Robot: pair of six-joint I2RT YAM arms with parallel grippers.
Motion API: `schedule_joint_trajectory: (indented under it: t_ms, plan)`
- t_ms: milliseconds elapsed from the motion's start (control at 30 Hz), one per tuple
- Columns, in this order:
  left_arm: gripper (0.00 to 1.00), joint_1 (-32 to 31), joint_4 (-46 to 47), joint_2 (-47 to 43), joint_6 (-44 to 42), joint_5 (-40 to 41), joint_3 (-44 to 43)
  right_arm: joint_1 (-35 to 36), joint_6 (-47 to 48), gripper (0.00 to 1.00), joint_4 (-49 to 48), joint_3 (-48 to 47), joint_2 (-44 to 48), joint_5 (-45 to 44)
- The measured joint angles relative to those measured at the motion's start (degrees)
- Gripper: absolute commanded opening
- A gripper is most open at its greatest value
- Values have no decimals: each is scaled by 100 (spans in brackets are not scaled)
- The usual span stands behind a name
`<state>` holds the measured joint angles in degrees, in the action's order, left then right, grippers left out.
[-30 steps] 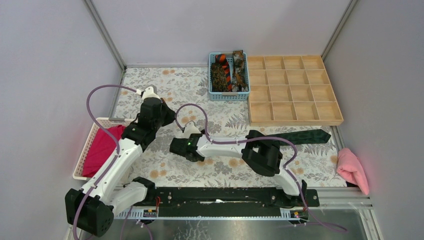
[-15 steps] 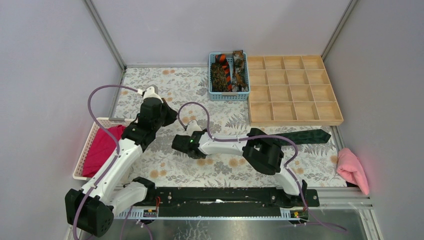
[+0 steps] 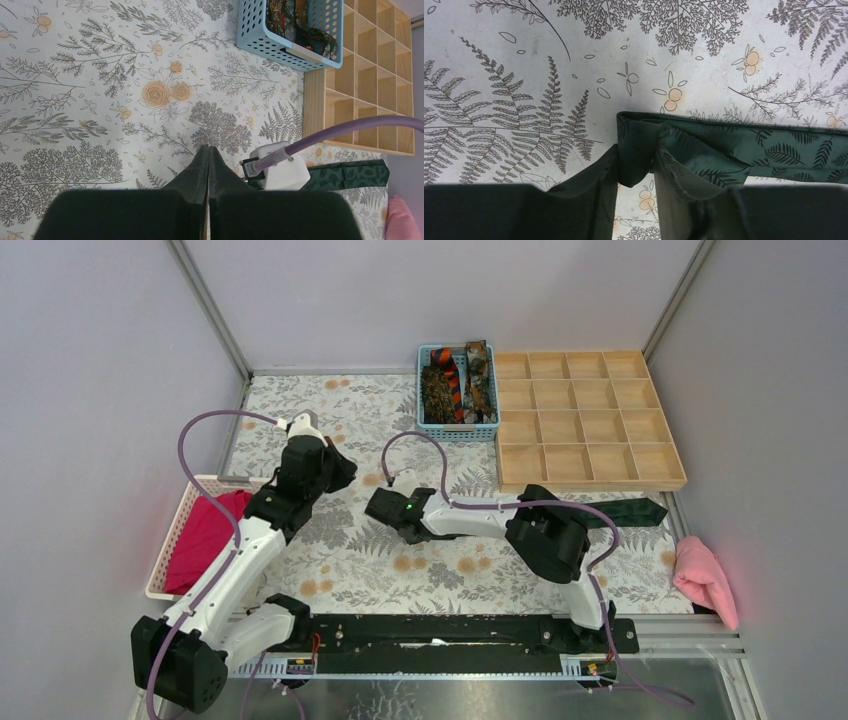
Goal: Roll the ties
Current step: Roll the tie at the center of the board.
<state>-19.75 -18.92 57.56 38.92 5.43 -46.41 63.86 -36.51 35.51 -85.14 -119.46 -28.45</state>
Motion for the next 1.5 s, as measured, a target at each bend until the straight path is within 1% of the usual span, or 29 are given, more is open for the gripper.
schedule_joint_trajectory:
  t_ms: [233, 433, 567, 767, 867, 1033, 1300, 1500]
  plan:
    - [0, 0, 136, 0, -2, 20, 149, -125, 181, 28, -645, 614, 446, 269]
    - [0, 0, 334, 136, -2, -7, 275, -232, 507, 28, -1043, 1016, 839, 632]
    - [0, 0, 531, 328, -2, -50, 354, -376, 715, 28, -1423, 1405, 1344, 1034]
    - [0, 0, 682, 389, -2, -55, 455, -887, 824, 27, -2520, 2208, 2022, 2184]
    - [0, 0, 765, 409, -2, -52, 457, -1113, 850, 27, -2946, 2363, 2015, 2796]
    - [0, 0, 863, 492, -4, -52, 457, -1235, 872, 27, -3589, 2422, 1945, 3574]
    - [0, 0, 942, 586, -4, -55, 479, -1279, 883, 27, -4232, 2498, 1794, 4181]
    - [0, 0, 1167, 870, -4, -179, 568, -1556, 754, 27, -4994, 3119, 1797, 4627]
